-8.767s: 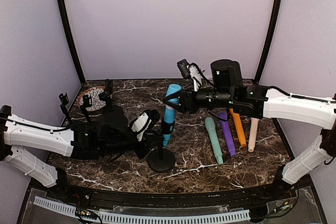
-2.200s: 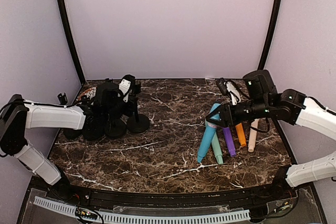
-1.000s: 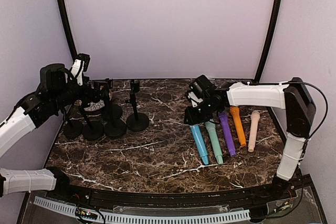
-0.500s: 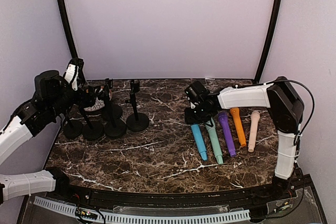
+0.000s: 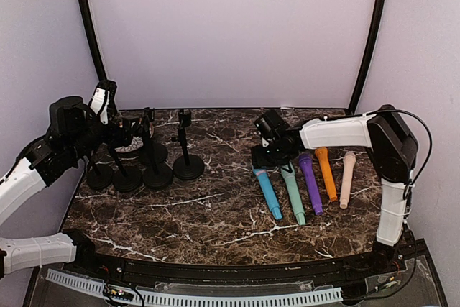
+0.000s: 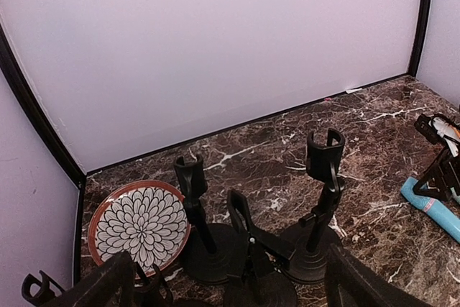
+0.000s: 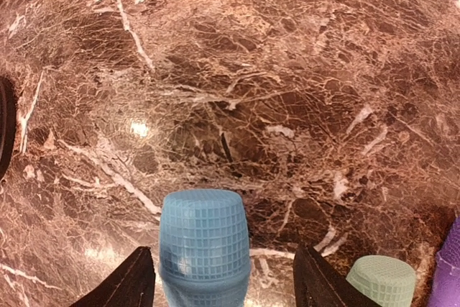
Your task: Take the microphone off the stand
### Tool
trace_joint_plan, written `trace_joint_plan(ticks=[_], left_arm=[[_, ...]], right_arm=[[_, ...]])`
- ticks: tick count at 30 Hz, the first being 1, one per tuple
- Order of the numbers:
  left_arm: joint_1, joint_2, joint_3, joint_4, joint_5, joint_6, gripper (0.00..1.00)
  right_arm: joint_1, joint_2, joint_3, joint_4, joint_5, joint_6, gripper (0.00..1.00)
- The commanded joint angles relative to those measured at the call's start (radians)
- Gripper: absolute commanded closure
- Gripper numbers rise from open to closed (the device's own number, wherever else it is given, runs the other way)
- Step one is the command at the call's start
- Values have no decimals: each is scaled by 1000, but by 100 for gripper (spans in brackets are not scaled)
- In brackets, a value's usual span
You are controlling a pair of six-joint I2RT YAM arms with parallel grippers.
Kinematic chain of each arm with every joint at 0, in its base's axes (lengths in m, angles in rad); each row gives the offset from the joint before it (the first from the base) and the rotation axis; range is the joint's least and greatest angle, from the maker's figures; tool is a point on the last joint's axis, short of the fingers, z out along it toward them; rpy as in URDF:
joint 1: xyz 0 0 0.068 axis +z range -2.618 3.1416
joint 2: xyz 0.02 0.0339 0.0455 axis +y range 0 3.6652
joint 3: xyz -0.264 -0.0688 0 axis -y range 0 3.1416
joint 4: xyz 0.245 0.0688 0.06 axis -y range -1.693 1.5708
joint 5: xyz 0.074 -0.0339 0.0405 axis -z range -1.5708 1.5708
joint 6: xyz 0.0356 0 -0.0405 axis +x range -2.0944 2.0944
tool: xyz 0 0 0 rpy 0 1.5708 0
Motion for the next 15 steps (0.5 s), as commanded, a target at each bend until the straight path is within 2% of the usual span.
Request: trace_joint_plan(ticks=[1,6,9,11,15], left_arm=[[4,18,9,13,-15,-42,5],[28,119,109,-48,-48,-103,2],[73,155,128,-5,-32,-126,1],[130,183,136,26,-9,-129,1],[315,215,96,123,80,-168,1]], right_arm=[[-6,-130,-49,60,29,-25,30],[-41,-317,-157,140,33,-65,16],[-115,-417,-239,198,-20,-83,8],[-186,-478,-297,236,-63,-96,5],[-365,-594,-427,333,-166,-122,2]])
